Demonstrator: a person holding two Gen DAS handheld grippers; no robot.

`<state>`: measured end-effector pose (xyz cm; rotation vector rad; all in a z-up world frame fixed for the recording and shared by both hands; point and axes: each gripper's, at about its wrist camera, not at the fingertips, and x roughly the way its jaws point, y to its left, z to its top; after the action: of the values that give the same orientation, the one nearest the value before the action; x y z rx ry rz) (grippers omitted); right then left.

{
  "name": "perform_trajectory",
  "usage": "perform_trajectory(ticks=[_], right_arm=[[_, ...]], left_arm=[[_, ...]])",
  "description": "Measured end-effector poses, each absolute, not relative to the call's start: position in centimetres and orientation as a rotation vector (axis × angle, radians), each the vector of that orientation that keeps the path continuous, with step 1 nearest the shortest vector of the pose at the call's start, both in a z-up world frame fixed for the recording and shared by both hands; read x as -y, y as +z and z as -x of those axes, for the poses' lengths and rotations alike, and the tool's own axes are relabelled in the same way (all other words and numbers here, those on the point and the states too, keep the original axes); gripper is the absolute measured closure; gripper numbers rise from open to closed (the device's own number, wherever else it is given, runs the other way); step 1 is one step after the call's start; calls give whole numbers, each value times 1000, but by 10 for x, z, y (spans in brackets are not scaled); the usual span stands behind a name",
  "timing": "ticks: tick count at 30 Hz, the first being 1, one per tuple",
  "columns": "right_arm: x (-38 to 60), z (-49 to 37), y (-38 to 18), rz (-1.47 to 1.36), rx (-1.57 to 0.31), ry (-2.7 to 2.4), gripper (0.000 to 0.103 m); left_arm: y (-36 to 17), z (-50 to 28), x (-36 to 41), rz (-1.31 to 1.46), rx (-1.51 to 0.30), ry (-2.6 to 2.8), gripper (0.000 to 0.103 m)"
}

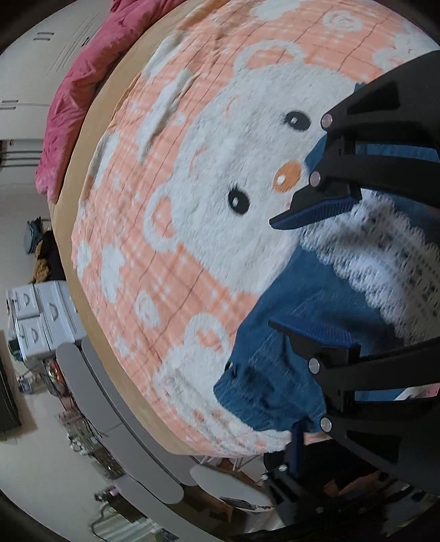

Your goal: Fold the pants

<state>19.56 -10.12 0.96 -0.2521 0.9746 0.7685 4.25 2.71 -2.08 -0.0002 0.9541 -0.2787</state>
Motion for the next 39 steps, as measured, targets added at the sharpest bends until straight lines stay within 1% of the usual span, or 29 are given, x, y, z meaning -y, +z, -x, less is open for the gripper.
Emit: perform_trajectory(ticks=[2, 7, 10, 14, 16, 24, 30, 32, 34, 39], right_arm=[[92, -193, 9, 265, -974, 777, 46], [68, -190, 9, 291, -967, 806, 34], [55, -187, 10, 309, -961, 827, 30], [36, -185, 8, 337, -965, 858, 29], [27, -183, 6, 356, -975, 882, 25], [-4, -179, -10, 420, -1016, 963, 25], [-25, -190, -28, 388, -1095, 1043, 25], [-30, -194, -36, 387, -1126, 1051, 28], [-33, -197, -45, 388, -1168, 1066, 52], [-28, -190, -43, 365, -1154, 1124, 64]], left_arm=[[-19, -44, -46, 26, -957, -245, 9], [-25, -36, -89, 80, -970, -149, 9], [-31, -35, -108, 144, -986, -134, 9], [-40, -35, -123, 214, -1012, -138, 9], [-46, -36, -128, 268, -1034, -157, 9], [-51, -37, -125, 302, -1041, -168, 9], [-54, -40, -117, 302, -1039, -188, 9], [-57, -42, -117, 314, -1043, -192, 9], [-60, -45, -118, 316, -1049, -189, 9], [-64, -46, -121, 364, -1038, -210, 9]])
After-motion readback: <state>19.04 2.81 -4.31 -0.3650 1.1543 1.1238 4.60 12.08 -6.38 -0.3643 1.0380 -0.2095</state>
